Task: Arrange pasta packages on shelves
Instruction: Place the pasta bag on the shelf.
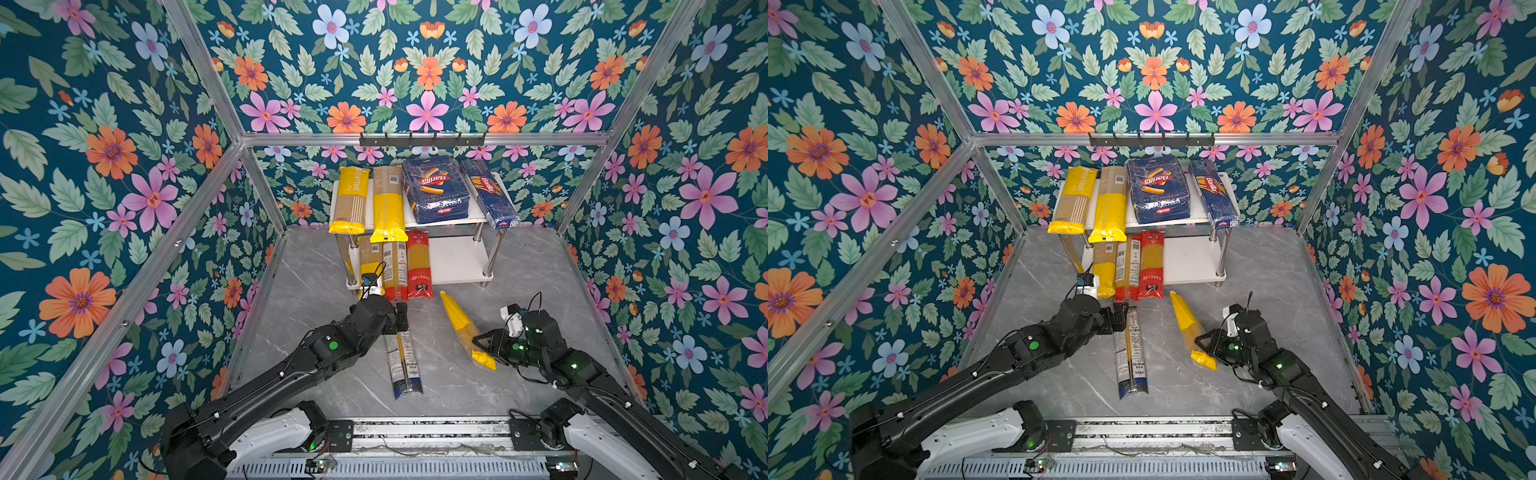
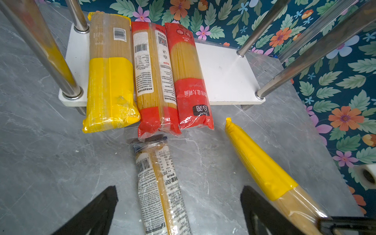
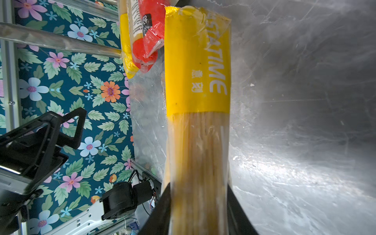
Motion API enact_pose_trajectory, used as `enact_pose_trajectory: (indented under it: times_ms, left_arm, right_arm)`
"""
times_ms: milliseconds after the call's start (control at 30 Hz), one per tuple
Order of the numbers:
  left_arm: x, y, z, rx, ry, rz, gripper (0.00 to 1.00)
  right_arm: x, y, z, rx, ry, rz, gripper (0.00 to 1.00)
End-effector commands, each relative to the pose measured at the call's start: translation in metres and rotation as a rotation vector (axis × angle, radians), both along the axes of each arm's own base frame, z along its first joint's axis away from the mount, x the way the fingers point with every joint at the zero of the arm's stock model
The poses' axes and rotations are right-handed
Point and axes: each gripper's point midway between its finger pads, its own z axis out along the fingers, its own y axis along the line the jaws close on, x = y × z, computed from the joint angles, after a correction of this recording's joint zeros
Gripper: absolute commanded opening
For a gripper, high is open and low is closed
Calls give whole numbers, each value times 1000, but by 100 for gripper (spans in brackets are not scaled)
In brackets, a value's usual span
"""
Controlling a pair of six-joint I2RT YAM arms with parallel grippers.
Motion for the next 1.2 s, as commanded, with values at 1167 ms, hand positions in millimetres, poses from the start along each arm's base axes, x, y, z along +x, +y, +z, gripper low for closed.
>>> enact_pose_trajectory:
  times_ms: [1167]
  left_arm:
    - [20, -2, 28, 145, -93, 2, 100]
  right_arm:
    - [145, 7, 86, 25, -298, -14, 0]
